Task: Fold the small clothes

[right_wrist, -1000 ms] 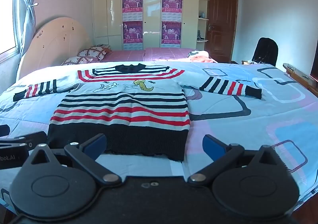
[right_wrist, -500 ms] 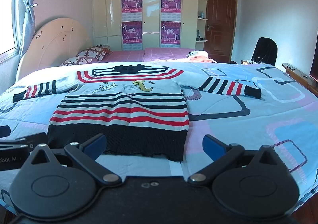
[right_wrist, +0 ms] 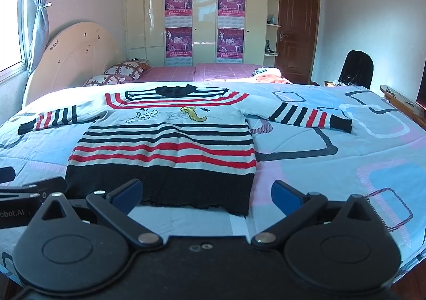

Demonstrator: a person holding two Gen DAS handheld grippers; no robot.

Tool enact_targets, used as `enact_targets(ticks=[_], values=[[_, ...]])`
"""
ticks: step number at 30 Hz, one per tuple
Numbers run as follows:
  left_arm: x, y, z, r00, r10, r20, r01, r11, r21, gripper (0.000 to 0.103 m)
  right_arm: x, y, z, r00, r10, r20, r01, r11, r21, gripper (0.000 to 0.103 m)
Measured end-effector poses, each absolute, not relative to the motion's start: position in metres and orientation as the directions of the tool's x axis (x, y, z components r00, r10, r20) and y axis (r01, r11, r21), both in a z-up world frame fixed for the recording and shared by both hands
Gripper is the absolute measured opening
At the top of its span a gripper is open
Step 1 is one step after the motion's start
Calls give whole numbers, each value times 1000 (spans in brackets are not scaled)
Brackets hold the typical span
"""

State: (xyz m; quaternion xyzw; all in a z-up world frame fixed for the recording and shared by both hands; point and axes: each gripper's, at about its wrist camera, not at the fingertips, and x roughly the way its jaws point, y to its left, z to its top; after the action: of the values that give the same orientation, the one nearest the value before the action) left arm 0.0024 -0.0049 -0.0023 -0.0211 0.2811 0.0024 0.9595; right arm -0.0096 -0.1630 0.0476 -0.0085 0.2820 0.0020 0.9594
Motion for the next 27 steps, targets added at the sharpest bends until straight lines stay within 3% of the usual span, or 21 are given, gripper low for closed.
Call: enact_targets(ticks=[27], values=[[4, -4, -2, 843, -8, -538, -17, 999, -41, 103, -7, -160, 50, 838, 0, -546, -16, 1000, -24, 103]])
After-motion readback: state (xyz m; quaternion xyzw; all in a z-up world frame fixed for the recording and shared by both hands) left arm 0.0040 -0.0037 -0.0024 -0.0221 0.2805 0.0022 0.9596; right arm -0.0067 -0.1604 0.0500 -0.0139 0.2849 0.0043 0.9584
